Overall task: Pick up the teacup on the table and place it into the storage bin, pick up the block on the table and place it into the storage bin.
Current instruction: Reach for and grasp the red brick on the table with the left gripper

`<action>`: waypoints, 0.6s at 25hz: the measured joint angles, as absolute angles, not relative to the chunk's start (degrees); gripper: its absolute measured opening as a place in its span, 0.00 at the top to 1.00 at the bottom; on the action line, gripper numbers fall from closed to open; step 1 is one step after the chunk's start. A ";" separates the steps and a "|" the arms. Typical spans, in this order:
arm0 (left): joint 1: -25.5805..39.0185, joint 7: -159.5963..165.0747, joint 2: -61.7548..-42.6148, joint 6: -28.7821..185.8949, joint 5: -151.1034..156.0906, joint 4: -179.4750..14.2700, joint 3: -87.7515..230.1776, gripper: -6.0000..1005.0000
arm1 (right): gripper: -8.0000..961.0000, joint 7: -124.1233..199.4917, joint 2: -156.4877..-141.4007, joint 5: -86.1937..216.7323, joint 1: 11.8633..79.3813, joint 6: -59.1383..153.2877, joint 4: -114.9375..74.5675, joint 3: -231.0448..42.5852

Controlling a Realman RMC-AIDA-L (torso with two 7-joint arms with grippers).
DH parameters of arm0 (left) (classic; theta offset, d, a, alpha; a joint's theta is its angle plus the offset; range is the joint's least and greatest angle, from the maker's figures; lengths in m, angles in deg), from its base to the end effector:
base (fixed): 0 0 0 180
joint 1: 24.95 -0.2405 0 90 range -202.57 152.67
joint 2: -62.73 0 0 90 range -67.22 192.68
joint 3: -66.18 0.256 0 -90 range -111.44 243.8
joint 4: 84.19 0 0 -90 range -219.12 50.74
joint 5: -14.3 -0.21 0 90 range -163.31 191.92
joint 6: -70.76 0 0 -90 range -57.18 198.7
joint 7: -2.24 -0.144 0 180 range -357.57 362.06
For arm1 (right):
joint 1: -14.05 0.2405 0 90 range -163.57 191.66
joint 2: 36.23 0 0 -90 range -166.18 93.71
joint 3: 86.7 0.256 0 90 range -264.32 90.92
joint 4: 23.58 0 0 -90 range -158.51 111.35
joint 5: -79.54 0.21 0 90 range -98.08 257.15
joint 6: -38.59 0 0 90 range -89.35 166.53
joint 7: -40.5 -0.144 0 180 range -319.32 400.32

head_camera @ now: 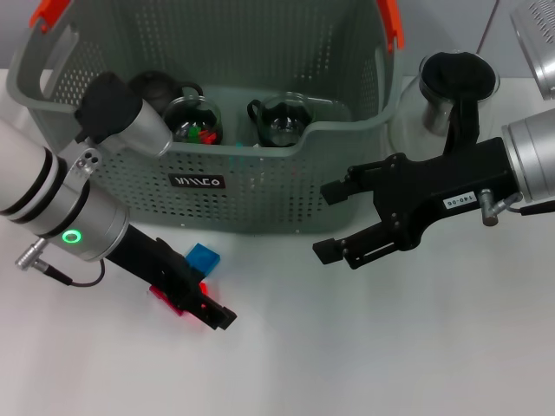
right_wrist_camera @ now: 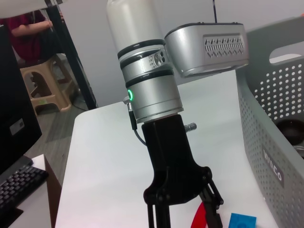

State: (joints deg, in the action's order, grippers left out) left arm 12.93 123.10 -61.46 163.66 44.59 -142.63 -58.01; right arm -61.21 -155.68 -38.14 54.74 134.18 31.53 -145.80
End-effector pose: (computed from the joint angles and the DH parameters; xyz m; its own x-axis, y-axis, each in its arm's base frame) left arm -0.2260 0.3404 -0.0220 0.7589 0.6294 -0.1674 0.6086 -0.7768 -0.1616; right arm 0.1509 0.3545 -0.0073 0.9392 -0.2552 -0.2298 -0.2488 -0.9669 0.0569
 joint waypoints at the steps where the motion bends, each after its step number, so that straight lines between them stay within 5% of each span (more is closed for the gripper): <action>1: 12.91 123.18 -61.46 163.42 44.56 -142.46 -58.00 0.11 | 0.01 -61.10 -155.68 -38.14 54.74 134.13 31.53 -145.71; 15: 13.18 123.57 -61.47 161.19 43.85 -141.01 -57.40 0.11 | 0.01 -60.34 -155.49 -38.15 54.74 134.19 30.89 -144.55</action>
